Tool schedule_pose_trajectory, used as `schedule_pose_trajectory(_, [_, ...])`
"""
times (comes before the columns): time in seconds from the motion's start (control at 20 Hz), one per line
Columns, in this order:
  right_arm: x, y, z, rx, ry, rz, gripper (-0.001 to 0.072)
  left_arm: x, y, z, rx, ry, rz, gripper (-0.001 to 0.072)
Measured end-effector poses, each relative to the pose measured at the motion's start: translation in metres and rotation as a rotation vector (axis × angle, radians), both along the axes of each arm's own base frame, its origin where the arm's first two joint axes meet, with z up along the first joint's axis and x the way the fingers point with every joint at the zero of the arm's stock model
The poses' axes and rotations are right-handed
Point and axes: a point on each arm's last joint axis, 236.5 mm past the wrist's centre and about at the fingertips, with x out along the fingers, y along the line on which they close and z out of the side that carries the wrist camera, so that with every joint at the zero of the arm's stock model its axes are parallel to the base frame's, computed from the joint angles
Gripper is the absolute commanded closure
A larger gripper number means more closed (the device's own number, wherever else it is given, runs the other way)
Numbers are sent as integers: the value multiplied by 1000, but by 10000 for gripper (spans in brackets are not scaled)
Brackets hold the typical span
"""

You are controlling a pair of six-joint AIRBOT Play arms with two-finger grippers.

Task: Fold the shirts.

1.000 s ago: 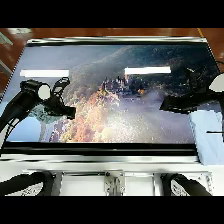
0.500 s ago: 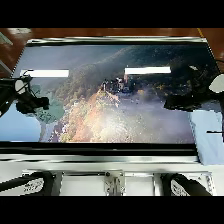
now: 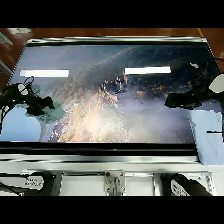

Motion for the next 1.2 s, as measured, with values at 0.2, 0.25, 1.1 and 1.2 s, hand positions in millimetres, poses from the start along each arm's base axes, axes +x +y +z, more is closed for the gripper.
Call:
schedule_pose_trajectory(0.2, [2, -4, 0, -17, -7, -3, 117, 8, -11, 4, -31, -29, -51, 667])
schedule_pose_trajectory(0.25, [3, -8, 0, -35, -12, -6, 118, 14, -18, 18, -30, -69, -89, 667])
schedule_pose_trajectory(1.1, [-58, -46, 27, -223, 62, 35, 49, -111, -414, 174, -290, -532, -949, 654])
schedule_pose_trajectory(1.2, [-64, -45, 26, -222, 86, 34, 50, -123, -443, 141, -338, -475, -939, 67])
